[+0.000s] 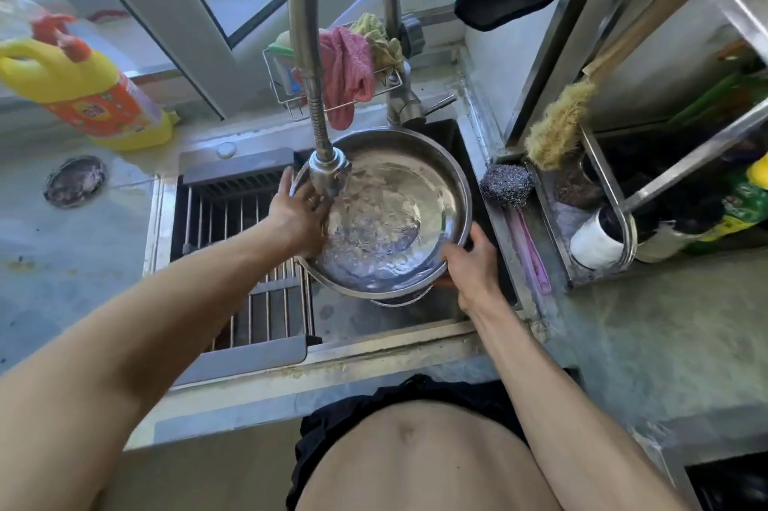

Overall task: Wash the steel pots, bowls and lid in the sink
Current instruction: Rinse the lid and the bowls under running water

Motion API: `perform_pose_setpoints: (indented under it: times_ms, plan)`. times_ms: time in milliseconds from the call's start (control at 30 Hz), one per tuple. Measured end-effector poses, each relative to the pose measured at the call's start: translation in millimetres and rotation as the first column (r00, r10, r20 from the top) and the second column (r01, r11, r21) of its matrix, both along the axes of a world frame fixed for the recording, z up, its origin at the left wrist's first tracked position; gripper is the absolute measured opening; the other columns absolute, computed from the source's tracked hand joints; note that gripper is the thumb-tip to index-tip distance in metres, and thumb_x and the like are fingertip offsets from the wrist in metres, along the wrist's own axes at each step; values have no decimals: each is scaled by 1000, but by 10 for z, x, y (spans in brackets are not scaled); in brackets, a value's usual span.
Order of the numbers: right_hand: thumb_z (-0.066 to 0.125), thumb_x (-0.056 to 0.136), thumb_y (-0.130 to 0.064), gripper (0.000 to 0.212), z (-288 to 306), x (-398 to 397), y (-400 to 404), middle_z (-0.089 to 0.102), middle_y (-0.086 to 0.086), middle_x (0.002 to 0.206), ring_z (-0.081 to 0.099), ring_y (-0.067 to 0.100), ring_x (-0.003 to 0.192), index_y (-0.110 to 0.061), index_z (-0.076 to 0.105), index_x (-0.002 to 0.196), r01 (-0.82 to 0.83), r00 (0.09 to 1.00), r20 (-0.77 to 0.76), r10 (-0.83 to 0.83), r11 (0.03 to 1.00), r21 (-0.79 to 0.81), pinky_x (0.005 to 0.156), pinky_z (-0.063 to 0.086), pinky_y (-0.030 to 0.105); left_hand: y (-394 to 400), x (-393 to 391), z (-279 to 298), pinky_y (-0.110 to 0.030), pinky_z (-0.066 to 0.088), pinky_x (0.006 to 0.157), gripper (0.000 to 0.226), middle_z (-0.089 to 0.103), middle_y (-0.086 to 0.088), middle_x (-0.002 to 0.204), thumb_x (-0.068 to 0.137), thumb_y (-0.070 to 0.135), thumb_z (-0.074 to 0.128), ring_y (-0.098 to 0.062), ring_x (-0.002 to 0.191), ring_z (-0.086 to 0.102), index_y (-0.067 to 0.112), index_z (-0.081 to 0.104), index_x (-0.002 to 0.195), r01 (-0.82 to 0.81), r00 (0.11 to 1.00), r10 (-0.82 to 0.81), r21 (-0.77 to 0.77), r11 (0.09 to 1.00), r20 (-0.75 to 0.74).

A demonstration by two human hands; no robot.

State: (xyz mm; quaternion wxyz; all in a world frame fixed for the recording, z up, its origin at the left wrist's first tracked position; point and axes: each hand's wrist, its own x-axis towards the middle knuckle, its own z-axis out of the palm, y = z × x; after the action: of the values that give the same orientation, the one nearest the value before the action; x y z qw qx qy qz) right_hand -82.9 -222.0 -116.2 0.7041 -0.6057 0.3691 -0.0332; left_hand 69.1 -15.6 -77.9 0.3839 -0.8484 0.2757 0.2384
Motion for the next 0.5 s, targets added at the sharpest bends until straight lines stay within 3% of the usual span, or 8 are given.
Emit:
perform_pose_setpoints:
  times_ms: [100, 200, 267, 400, 500]
  plan:
    - [63, 87, 0, 36, -4, 55, 91, 73, 1, 98, 71, 19, 87, -22, 64, 115, 53, 999, -7, -53, 997, 60, 69, 62, 39, -27, -249, 150, -66, -11, 119, 66, 17, -6, 170, 104, 54, 36, -33, 158, 3, 24, 25, 162, -70, 970, 78, 45, 997, -232]
    - [64, 87, -4, 35, -23, 55, 159, 73, 3, 101, 72, 24, 90, -22, 63, 116, 100, 994, -51, -94, 987, 128, 71, 61, 53, -97, -541, 199, -54, 14, 126, 62, 34, -3, 165, 106, 58, 25, -29, 154, 26, 26, 38, 158, -275, 860, 225, -44, 960, -458]
    - [63, 87, -5, 32, -39, 53, 185, 72, 6, 103, 72, 27, 88, -19, 63, 116, 117, 991, -84, -104, 980, 160, 67, 60, 55, -191, -701, 294, -43, 28, 121, 67, 43, -7, 160, 106, 62, 23, -29, 147, 40, 20, 49, 152, -407, 796, 252, -178, 896, -551]
    - [52, 89, -1, 34, -3, 48, 200, 70, 7, 101, 71, 25, 83, -18, 61, 117, 115, 988, -121, -91, 972, 205, 59, 61, 50, -375, -890, 395, -27, 30, 109, 51, 49, -6, 155, 111, 44, 32, -24, 141, 44, 16, 53, 148, -551, 737, 221, -379, 743, -638]
    - [52, 89, 0, 31, 16, 27, 103, 69, 8, 99, 70, 23, 81, -16, 61, 114, 108, 987, -137, -84, 979, 174, 55, 60, 45, -338, -837, 427, -35, 32, 115, 61, 50, -9, 155, 109, 54, 25, -27, 142, 45, 16, 54, 147, -510, 755, 213, -351, 785, -621]
